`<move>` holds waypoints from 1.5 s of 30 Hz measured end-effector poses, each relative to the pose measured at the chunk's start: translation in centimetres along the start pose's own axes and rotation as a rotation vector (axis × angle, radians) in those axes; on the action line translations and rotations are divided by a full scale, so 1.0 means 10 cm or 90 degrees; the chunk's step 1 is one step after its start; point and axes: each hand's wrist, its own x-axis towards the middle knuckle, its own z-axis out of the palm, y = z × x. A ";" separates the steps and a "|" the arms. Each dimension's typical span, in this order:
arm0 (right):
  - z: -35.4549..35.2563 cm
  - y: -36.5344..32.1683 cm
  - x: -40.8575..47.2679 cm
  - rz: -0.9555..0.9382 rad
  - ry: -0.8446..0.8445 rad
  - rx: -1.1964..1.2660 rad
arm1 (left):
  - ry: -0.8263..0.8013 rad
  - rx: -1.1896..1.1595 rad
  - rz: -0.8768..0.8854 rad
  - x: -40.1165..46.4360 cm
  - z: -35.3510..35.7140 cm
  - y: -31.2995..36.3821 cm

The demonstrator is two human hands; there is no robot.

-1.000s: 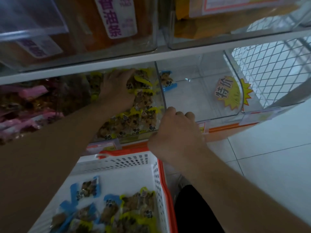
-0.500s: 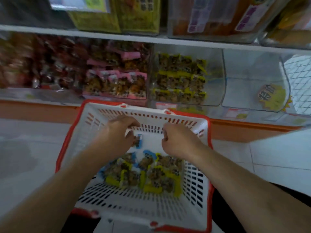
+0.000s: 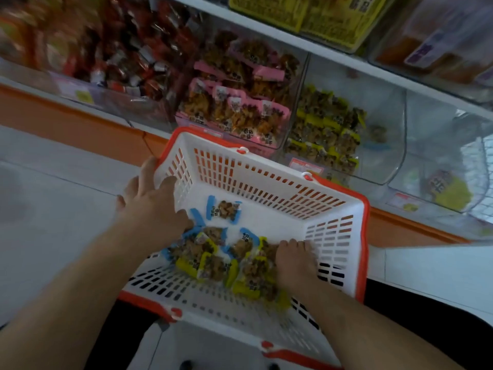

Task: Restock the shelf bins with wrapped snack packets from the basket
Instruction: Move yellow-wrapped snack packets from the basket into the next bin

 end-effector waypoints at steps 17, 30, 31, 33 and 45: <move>-1.93 0.70 -0.77 -0.264 -0.017 0.726 | -0.231 -0.511 0.206 0.02 0.15 0.91; -1.94 0.87 -0.32 -0.280 0.116 0.979 | -0.098 -0.784 0.101 0.18 0.09 1.14; -1.95 0.87 -0.30 -0.258 0.136 0.964 | -0.091 -0.769 0.109 0.19 0.09 1.16; -2.00 0.93 -0.25 -0.197 0.181 1.006 | -0.047 -0.652 0.148 0.23 0.09 1.15; -2.55 1.37 1.02 0.179 0.359 0.819 | 0.071 -0.117 0.227 0.52 0.22 0.93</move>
